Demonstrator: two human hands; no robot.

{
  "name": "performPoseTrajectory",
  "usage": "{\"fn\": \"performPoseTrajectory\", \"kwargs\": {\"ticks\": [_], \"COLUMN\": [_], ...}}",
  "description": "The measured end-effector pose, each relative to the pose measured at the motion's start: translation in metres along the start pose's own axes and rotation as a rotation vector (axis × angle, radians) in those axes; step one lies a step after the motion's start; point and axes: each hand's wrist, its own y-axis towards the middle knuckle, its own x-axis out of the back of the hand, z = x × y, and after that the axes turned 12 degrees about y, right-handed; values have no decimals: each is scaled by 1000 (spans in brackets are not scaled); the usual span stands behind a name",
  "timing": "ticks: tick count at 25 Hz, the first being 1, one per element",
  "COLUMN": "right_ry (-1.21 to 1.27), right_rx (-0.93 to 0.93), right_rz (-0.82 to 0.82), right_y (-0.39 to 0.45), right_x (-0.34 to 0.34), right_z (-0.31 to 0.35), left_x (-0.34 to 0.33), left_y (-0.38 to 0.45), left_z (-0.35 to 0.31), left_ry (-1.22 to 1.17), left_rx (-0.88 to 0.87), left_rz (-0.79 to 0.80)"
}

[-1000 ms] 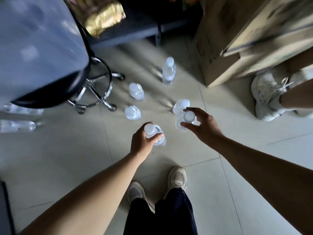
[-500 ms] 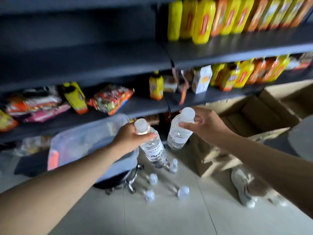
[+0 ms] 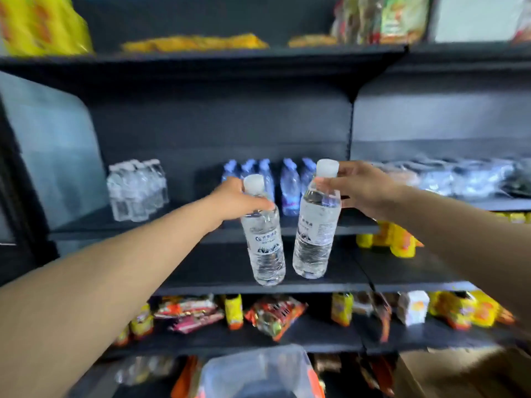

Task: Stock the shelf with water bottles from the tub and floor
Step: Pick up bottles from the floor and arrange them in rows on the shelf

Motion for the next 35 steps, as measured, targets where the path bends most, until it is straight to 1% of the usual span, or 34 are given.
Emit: {"fn": "performPoseTrajectory", "kwargs": {"ticks": [3,7,11,16,19,21,24,27,30,33,35], "right_ry": [8,33,69,51,16,-72,-189,-165,-76,122,147], "right_rx": [16,68,82,8,-11,-1,5,-35,-104,-115,-90], "right_rz": [83,140,140,135,146,180,260,264,164,5,-50], "right_y": [49,116,196,318,384,421,460,480,492,490,484], "right_x": [-54,-123,-186,-240,-268,-287,-306,-314,-316,-320,-327], "right_z": [38,52,35,-18,-57,-86,-133,-159,-170,-185,-204], "left_x": [78,145,189,226,230,229,221,218,224,225,221], "left_y": [-3,18,69,167,223,255,288,313,331,338,339], "left_z": [3,42,99,183,231,265,312,347,371,381,386], "left_ry": [-1,-23,-33,-16,6,-7,7,33,-23,-253,-394], "left_rx": [28,95,151,257,269,302,327,297,296,265,214], "left_rz": [-78,-246,-359,-416,-395,-375,-285,-192,-118,-21,-27]}}
